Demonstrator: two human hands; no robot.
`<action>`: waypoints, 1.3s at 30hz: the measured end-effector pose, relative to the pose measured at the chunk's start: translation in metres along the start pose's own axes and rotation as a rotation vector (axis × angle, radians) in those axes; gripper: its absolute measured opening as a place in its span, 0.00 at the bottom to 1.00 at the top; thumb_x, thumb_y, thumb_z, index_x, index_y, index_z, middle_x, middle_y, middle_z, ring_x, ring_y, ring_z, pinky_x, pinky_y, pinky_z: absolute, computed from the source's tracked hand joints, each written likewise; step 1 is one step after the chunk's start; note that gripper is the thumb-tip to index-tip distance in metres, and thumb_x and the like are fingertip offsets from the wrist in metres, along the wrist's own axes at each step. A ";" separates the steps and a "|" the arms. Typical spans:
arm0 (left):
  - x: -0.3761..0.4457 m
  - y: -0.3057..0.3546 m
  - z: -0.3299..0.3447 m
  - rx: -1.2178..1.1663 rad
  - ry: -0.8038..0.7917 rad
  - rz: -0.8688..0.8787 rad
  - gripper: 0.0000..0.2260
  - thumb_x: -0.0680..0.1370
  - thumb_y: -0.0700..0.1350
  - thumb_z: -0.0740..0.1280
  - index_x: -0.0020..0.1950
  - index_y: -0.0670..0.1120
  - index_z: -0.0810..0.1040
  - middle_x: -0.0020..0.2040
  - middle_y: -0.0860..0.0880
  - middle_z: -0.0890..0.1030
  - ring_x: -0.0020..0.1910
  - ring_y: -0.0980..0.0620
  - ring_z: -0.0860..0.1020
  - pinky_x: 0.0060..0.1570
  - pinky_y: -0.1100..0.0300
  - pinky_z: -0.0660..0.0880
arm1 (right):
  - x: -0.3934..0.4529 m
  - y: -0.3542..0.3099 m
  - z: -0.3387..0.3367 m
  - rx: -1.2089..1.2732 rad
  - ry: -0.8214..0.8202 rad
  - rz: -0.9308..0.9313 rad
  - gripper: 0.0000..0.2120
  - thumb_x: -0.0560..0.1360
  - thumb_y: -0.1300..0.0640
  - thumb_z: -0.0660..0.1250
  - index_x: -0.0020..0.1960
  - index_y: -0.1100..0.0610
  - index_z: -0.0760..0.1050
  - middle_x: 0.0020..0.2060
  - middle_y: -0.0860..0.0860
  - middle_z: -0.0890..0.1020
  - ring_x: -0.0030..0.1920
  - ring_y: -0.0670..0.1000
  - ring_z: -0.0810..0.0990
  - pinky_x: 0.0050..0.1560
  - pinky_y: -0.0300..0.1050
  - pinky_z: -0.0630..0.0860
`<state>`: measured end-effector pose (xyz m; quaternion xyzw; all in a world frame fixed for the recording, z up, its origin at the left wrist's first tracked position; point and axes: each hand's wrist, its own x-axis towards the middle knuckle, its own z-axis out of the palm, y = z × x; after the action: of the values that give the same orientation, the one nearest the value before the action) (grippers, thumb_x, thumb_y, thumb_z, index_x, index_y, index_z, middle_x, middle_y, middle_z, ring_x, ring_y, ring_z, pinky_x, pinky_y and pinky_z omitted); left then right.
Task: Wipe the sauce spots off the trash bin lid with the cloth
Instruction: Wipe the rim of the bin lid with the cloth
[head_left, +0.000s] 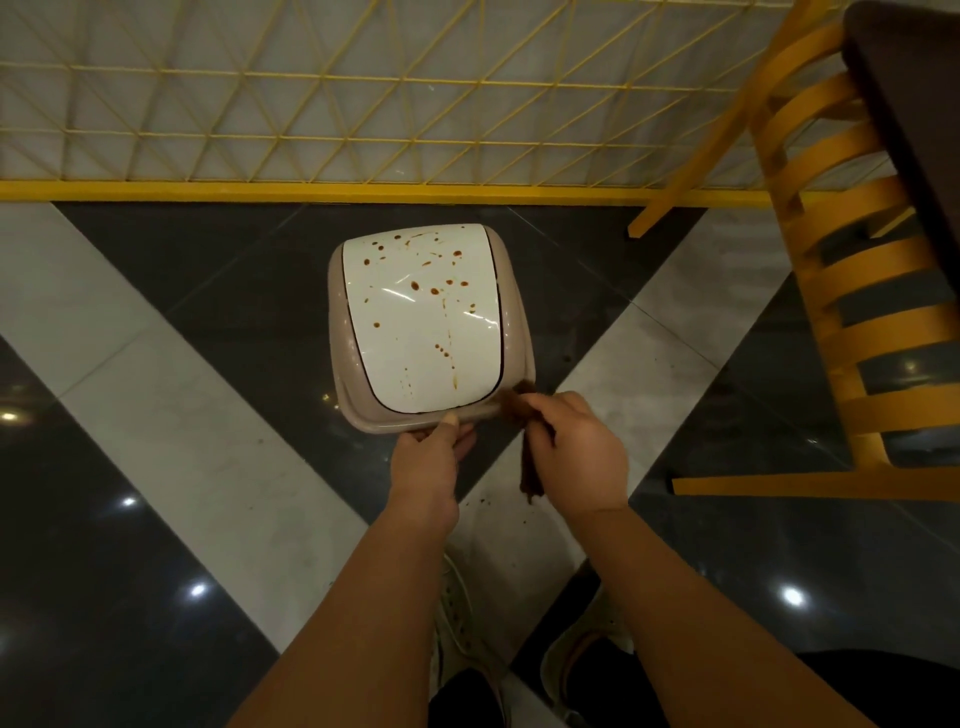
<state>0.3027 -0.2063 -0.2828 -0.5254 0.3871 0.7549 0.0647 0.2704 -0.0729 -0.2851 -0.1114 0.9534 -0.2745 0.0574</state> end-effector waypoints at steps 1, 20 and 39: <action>-0.003 0.003 -0.002 -0.002 -0.001 -0.026 0.17 0.79 0.40 0.65 0.68 0.44 0.71 0.60 0.43 0.80 0.62 0.45 0.77 0.69 0.49 0.67 | 0.003 0.004 -0.005 -0.008 -0.004 0.030 0.13 0.77 0.58 0.63 0.60 0.49 0.77 0.47 0.50 0.79 0.40 0.48 0.77 0.40 0.39 0.75; -0.003 0.019 -0.029 -0.046 0.176 0.045 0.16 0.79 0.33 0.63 0.66 0.39 0.68 0.53 0.39 0.80 0.41 0.49 0.81 0.49 0.56 0.79 | -0.011 -0.055 0.030 0.042 -0.116 0.048 0.14 0.79 0.51 0.60 0.64 0.49 0.72 0.56 0.49 0.78 0.51 0.49 0.79 0.50 0.42 0.77; -0.008 0.019 -0.033 -0.026 0.139 0.054 0.15 0.79 0.33 0.63 0.63 0.44 0.66 0.49 0.42 0.79 0.49 0.45 0.81 0.56 0.51 0.78 | -0.007 -0.033 0.013 -0.105 -0.179 -0.203 0.12 0.78 0.53 0.61 0.61 0.45 0.75 0.52 0.48 0.80 0.43 0.48 0.80 0.44 0.43 0.78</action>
<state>0.3213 -0.2380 -0.2710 -0.5669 0.3949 0.7229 0.0104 0.2855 -0.1047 -0.2781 -0.2339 0.9414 -0.2174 0.1081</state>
